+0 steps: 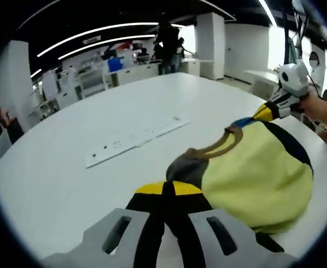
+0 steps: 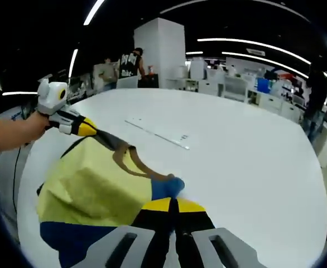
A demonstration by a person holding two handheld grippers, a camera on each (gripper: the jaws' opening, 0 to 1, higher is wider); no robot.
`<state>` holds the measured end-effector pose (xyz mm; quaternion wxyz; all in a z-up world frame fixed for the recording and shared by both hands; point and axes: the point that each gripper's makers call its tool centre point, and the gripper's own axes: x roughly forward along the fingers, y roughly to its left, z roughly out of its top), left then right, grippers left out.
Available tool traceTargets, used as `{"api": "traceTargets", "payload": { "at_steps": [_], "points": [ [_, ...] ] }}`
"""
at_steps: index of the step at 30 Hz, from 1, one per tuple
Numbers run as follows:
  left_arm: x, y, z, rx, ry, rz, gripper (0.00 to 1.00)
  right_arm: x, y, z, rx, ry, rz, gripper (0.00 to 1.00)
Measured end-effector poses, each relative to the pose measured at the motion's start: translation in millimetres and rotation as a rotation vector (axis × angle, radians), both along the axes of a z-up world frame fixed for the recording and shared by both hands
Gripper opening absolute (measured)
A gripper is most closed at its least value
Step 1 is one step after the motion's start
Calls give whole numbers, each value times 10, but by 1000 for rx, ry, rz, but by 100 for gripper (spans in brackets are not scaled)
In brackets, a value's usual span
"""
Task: Fold the garment on the visible template until the final outline fits inside the template.
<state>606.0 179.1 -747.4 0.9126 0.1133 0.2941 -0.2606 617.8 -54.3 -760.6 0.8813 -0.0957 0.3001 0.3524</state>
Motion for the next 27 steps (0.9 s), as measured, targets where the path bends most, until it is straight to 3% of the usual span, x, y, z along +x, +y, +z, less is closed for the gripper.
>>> {"api": "traceTargets", "payload": {
  "at_steps": [19, 24, 27],
  "points": [
    [12, 63, -487, 124, 145, -18, 1, 99, 9, -358, -172, 80, 42, 0],
    [13, 53, -435, 85, 156, -1, 8, 115, -5, -319, -168, 65, 29, 0],
    [16, 45, -361, 51, 144, 7, 15, 152, -3, -211, -136, 15, 18, 0]
  ]
}}
